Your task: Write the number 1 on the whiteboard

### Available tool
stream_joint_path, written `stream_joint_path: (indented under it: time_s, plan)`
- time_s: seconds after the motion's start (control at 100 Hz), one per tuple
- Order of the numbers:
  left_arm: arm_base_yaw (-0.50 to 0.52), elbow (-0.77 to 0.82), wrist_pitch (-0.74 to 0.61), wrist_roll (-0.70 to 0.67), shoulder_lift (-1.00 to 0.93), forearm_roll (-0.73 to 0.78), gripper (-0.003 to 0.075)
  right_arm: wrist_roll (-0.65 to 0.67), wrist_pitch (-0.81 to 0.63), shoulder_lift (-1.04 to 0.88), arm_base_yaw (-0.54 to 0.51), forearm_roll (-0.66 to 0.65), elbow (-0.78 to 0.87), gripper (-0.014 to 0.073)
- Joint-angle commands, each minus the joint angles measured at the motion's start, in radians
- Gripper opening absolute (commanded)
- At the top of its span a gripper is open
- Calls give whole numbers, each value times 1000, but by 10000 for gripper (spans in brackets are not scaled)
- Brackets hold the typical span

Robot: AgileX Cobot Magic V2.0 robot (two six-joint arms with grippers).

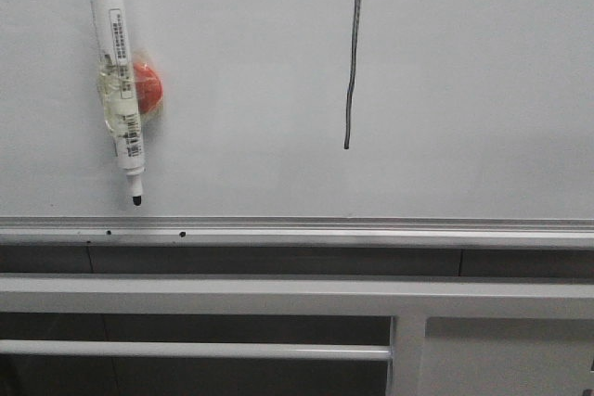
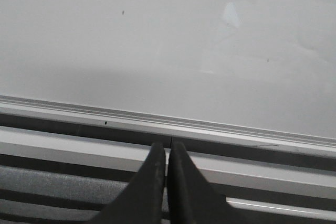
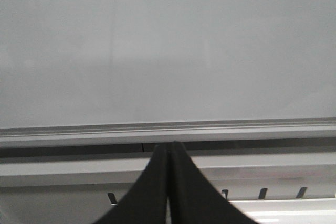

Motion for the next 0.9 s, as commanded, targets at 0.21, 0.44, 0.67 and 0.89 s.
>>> stream_joint_path:
  time_s: [0.21,0.44,0.67,0.89]
  plan:
    - [2,6,-71,-9,-25,-8,-20,3,-7,-19,-79,-48,25,-63]
    - [2,6,-71,-9,-25,-8,-20,3,-7,-19,-79,-48,25,-64]
    - [2,6,-71,-9,-25,-8,-20,3,-7,-19,-79,-48,25,-64]
    - [2,6,-71,-9,-25,-8,-20,3,-2,-19,-79,-48,25,-63]
